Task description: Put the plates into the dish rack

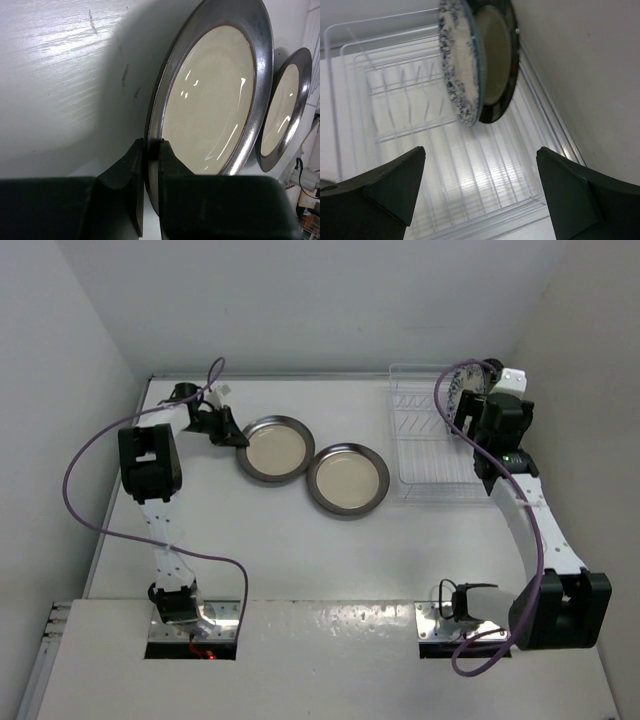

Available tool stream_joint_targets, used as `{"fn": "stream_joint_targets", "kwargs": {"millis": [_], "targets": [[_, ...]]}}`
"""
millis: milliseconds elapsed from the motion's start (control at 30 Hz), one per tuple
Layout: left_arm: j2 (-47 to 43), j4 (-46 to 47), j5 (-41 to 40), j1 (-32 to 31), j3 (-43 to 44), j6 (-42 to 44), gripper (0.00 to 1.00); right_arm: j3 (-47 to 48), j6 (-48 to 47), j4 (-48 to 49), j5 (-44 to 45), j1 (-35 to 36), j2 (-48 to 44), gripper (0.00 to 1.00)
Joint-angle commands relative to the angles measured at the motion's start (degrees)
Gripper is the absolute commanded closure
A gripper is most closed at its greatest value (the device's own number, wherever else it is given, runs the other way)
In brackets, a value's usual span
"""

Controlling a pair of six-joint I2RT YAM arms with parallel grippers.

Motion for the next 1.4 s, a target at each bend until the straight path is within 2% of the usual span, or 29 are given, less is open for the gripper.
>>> {"fn": "stream_joint_targets", "kwargs": {"millis": [0, 67, 100, 167, 200, 300, 500, 667, 867, 1200, 1300, 1367], "targets": [[-2.9, -1.3, -1.7, 0.9, 1.8, 4.0, 1.00, 0.3, -2.8, 1.3, -2.7, 2.9, -1.3, 0.07], [-6.0, -1.3, 1.9, 0.9, 3.2, 4.0, 1.00, 0.5, -4.4, 0.4, -6.4, 4.4, -1.2, 0.07], [-7.1, -1.3, 3.5, 0.9, 4.3, 3.4, 1.00, 1.6, -4.1, -0.8, -13.8, 4.8, -0.7, 0.07], [-9.2, -0.8, 4.1, 0.9, 5.5, 2.5, 1.00, 2.4, -2.3, -1.9, -19.3, 5.5, 0.6, 0.07], [-11.0, 0.0, 4.1, 0.9, 6.7, 1.4, 1.00, 3.1, -1.7, -2.1, -26.0, 5.7, 1.1, 0.07], [-13.3, 2.2, 4.1, 0.9, 7.2, -0.5, 1.00, 4.1, 1.3, -2.0, -29.6, 9.7, 3.9, 0.08], [-16.5, 3.9, 4.7, 0.3, 7.2, -3.6, 1.00, 3.0, 6.3, 4.5, -30.1, 18.3, 10.1, 0.08], [-18.2, 5.7, 9.1, -0.2, 7.1, -6.3, 1.00, 3.4, 12.1, 12.3, -33.3, 22.9, 14.4, 0.08], [-21.7, 6.8, 19.5, -2.2, 7.8, -8.2, 1.00, 4.5, 20.7, 25.7, -42.6, 24.0, 18.4, 0.08], [-25.0, 6.8, 28.1, -7.1, 6.7, -8.7, 1.00, 2.8, 31.8, 35.7, -43.1, 22.7, 24.7, 0.08], [-25.6, 7.4, 29.3, -7.7, 6.7, -10.1, 1.00, 2.2, 32.5, 37.3, -41.4, 22.5, 25.2, 0.08], [-26.2, 7.4, 30.1, -8.2, 6.1, -10.1, 1.00, 1.9, 33.1, 38.8, -41.4, 22.5, 25.5, 0.12]]}}
